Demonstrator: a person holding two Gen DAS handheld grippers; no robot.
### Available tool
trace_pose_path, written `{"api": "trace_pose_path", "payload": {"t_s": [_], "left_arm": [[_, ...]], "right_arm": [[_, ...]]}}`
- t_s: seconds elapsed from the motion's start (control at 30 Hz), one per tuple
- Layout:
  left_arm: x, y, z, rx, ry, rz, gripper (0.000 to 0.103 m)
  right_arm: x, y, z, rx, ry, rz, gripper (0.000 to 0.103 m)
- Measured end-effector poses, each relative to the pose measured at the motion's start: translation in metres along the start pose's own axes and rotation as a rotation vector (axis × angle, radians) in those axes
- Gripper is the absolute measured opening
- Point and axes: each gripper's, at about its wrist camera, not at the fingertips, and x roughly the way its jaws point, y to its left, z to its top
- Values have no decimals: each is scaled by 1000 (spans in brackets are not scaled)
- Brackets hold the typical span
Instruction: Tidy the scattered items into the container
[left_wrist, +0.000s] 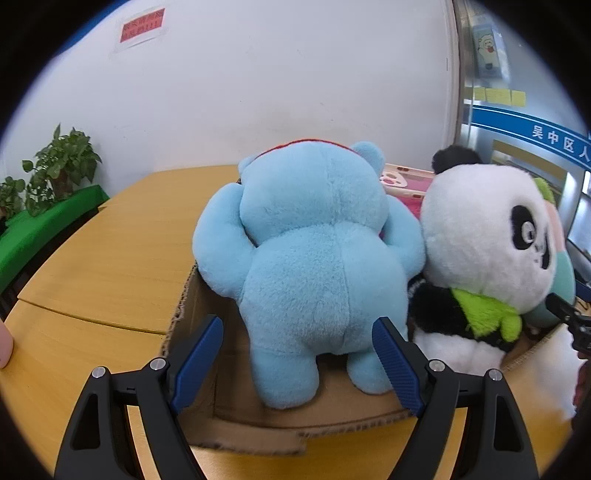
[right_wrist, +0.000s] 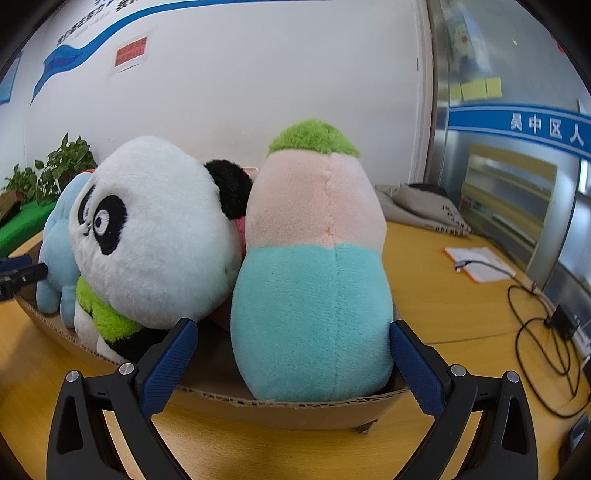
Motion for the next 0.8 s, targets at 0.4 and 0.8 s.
{"api": "trace_pose_path", "payload": {"t_s": [0.4,0.8], "left_arm": [[-49,76,-25,232,140,50,83],[2,148,-65,279,404,-178,101]], "right_arm": [[-48,-78,-15,-186,107,112,103],[2,-176,-80,-173,415,319,103]]}}
